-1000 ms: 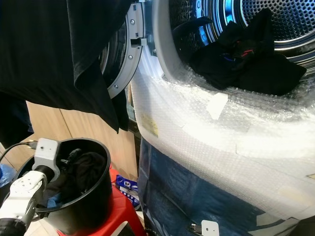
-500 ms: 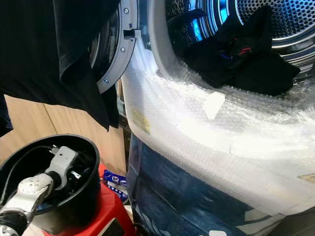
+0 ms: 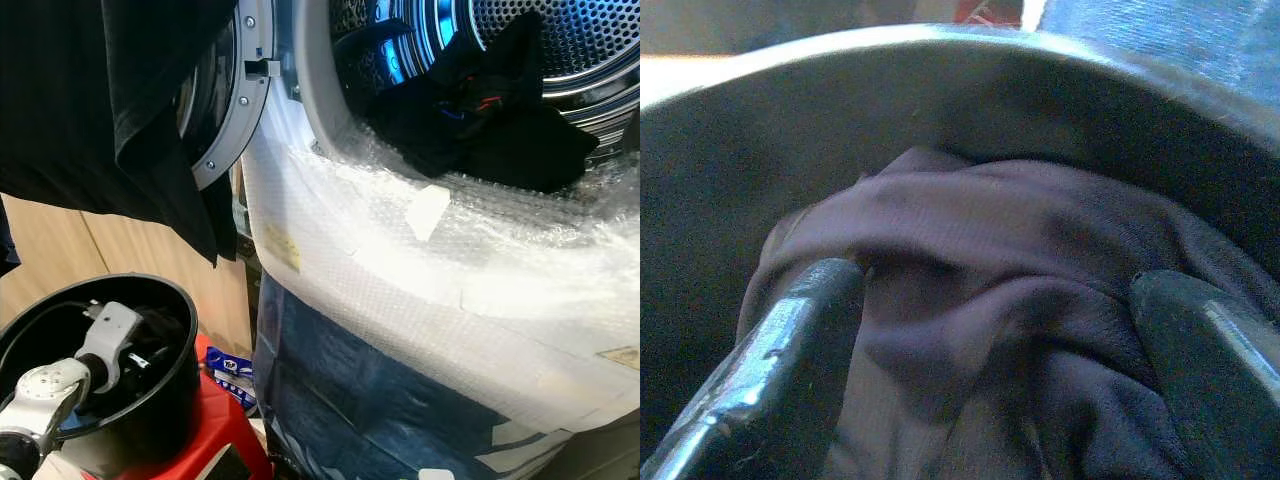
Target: Clothes washing
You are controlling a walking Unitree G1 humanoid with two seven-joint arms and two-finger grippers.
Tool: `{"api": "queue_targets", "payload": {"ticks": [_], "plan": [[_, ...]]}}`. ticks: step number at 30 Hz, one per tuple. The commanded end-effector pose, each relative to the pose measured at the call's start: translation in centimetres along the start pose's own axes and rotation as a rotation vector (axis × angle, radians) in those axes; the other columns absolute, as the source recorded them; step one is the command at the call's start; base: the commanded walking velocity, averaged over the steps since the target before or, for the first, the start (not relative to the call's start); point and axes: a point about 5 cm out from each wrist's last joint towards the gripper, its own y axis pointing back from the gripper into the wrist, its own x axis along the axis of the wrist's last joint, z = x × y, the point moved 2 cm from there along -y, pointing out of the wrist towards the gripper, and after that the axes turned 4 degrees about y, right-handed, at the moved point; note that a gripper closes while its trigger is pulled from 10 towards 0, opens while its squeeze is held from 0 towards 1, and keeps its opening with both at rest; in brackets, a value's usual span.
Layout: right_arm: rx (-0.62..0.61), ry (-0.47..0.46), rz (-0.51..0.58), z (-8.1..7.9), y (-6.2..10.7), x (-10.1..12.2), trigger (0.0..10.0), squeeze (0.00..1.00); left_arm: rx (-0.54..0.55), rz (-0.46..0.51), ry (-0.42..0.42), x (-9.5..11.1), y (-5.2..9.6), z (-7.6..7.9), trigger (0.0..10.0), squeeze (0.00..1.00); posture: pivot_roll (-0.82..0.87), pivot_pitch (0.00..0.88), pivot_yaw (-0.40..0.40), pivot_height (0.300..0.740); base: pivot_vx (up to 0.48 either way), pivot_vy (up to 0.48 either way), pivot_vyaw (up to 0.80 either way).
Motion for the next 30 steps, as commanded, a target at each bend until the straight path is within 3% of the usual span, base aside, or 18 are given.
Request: {"api": "queue_targets", "payload": {"ticks": [1, 5, 6, 7, 10, 15, 22, 25, 30], "plan": [[-0.010, -0.014, 0.004, 0.1, 0.0, -0.1, 10.0, 0.00, 0.054, 0.005, 0.096, -0.9, 0.3, -0.2, 10.0, 1.00, 0.03, 0.019, -0.040, 0.740, 0.000, 0.000, 0.00], [-0.008, -0.008, 0.002, 0.0, 0.0, -0.1, 10.0, 0.00, 0.134, 0.022, 0.189, -1.1, 0.2, -0.5, 10.0, 1.00, 0.03, 0.000, -0.039, 0.740, 0.000, 0.000, 0.00], [-0.009, -0.002, -0.004, 0.0, 0.0, -0.3, 10.0, 0.00, 0.204, 0.009, 0.233, -1.6, 0.2, -0.8, 10.0, 0.34, 0.03, 0.000, -0.038, 0.740, 0.000, 0.000, 0.00], [-0.012, 0.000, -0.008, 0.0, 0.0, -0.4, 10.0, 0.00, 0.238, 0.002, 0.250, -1.8, 0.2, -1.0, 10.0, 0.00, 0.03, 0.000, -0.035, 0.740, 0.000, 0.000, 0.00], [-0.014, -0.010, -0.011, 0.0, 0.0, -0.3, 10.0, 0.00, 0.347, -0.039, 0.445, -3.3, 0.1, -0.7, 10.0, 0.00, 0.03, 0.000, -0.037, 0.740, 0.000, 0.000, 0.00], [-0.018, -0.023, -0.001, 0.1, 0.0, 0.1, 10.0, 0.00, 0.334, -0.035, 0.481, -3.2, -0.4, 0.1, 10.0, 0.00, 0.03, 0.000, -0.042, 0.740, 0.000, 0.000, 0.00], [-0.025, -0.022, 0.003, 0.4, -0.1, 0.5, 10.0, 0.00, 0.369, -0.047, 0.525, -2.7, -0.8, -0.1, 10.0, 0.00, 0.04, 0.000, -0.050, 0.740, 0.000, 0.000, 0.00], [-0.026, -0.021, 0.008, 0.4, -0.1, 0.9, 10.0, 0.00, 0.376, -0.098, 0.581, -2.8, -1.1, -0.1, 10.0, 0.00, 0.04, 0.000, -0.051, 0.740, 0.000, 0.000, 0.00], [-0.025, -0.024, 0.014, 0.3, -0.1, 1.1, 10.0, 0.00, 0.382, -0.176, 0.595, -3.4, -1.2, 0.2, 10.0, 0.00, 0.05, 0.000, -0.052, 0.740, 0.000, 0.000, 0.00]]}}
